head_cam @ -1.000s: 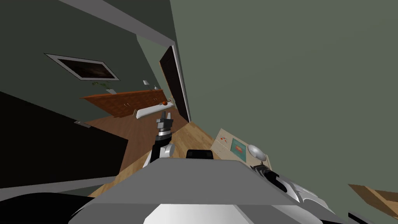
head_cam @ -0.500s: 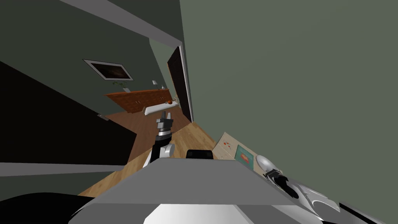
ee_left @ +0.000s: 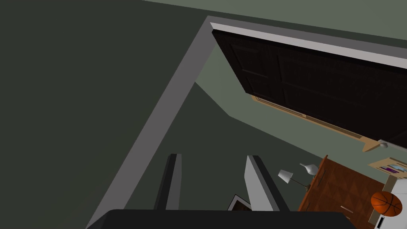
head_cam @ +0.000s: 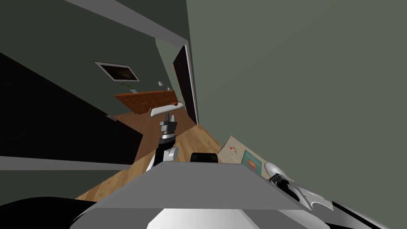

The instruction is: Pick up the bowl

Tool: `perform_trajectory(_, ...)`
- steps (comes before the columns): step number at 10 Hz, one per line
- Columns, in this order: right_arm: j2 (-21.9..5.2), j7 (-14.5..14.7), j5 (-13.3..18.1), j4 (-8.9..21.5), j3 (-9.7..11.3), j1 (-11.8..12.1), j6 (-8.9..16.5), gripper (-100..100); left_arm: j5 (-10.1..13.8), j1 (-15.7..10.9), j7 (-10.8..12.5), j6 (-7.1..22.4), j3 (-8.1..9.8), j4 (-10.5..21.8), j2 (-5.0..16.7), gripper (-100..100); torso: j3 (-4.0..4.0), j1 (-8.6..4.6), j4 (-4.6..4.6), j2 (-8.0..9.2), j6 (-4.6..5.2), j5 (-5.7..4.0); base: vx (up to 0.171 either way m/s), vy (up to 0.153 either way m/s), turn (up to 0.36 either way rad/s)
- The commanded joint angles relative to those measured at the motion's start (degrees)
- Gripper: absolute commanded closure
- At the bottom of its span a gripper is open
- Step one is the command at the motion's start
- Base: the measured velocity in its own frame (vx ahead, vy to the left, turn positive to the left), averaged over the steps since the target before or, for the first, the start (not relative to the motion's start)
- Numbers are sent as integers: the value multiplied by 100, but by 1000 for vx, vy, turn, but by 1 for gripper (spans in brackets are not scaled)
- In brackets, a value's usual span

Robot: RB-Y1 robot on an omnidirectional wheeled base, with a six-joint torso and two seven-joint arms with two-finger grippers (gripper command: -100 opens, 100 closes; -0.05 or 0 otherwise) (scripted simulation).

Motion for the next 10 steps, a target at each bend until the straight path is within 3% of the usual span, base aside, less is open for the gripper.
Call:
perform_trajectory(1, 112, -28, 18, -69, 31, -19, 189, -100, 0, 0, 0, 0, 0, 0, 0, 0, 0, 0, 0, 0, 0, 0, -36, -39, 121)
perform_trajectory(3, 272, -13, 50, -32, 11, -71, 320, -100, 0, 0, 0, 0, 0, 0, 0, 0, 2, -3, 1, 3, 1, -1, -29, -31, 98)
perform_trajectory(4, 287, 15, 71, 96, -48, -111, 227, -100, 0, 0, 0, 0, 0, 0, 0, 0, 2, -3, 1, 3, 1, -1, -12, -12, 36)
perform_trajectory(5, 307, 49, 80, 131, -68, -123, 208, 100, 0, 1, 0, 0, 0, 0, 0, 0, 0, 3, 0, -1, 4, 1, 0, 0, 0)
perform_trajectory(9, 289, 36, 73, 131, -77, -129, 214, 100, 0, 1, 0, 0, 0, 0, 0, 0, -6, 7, -7, -7, 3, -12, 0, 0, 0)
perform_trajectory(10, 290, 35, 72, 131, -77, -129, 214, 0, 0, 1, 0, 0, 0, 0, 0, 0, -7, 7, -7, -7, 2, -11, 0, 0, 0)
